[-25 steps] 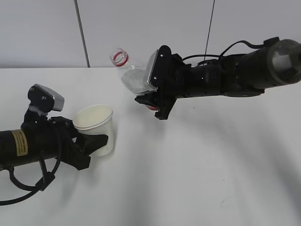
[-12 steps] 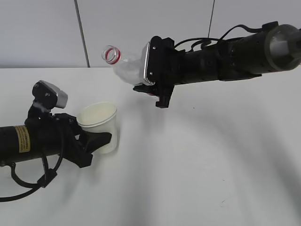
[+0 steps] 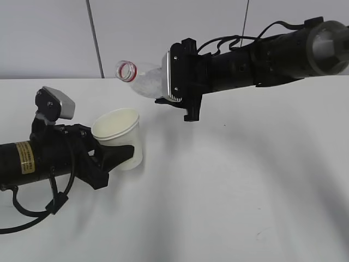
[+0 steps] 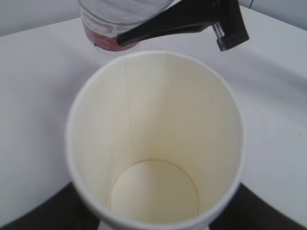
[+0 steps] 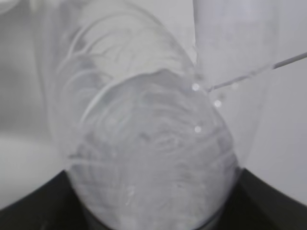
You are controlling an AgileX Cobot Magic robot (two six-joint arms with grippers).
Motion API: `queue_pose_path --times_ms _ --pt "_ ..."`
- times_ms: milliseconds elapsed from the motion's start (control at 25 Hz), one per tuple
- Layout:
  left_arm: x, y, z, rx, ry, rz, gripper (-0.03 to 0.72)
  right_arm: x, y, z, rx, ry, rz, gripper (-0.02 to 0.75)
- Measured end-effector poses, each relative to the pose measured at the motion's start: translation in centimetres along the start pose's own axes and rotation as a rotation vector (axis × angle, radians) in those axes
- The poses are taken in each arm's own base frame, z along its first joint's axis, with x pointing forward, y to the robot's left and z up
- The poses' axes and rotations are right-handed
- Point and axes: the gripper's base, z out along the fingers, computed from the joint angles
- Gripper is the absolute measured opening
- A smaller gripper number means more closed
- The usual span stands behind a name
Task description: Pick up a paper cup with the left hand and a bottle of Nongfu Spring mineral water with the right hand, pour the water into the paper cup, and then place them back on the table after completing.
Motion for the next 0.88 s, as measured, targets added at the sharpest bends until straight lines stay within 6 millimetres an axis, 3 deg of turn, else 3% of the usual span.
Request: queue_pose_path --times_ms 280,480,880 --pt "0.2 -0.2 0.0 0.019 0.026 0.021 0.384 -0.5 -1.0 -0.1 -0.003 -0.013 -0.093 0.454" --pt "0.6 0.3 0.3 0.003 0.126 0.077 0.384 -0.6 -0.8 0.2 -0.024 0.030 -0.178 0.452" --pt "0.2 0.5 0.5 0.014 0.133 0.113 0.384 -1.0 -0.5 0.6 -0.029 0.117 -0.312 0.452"
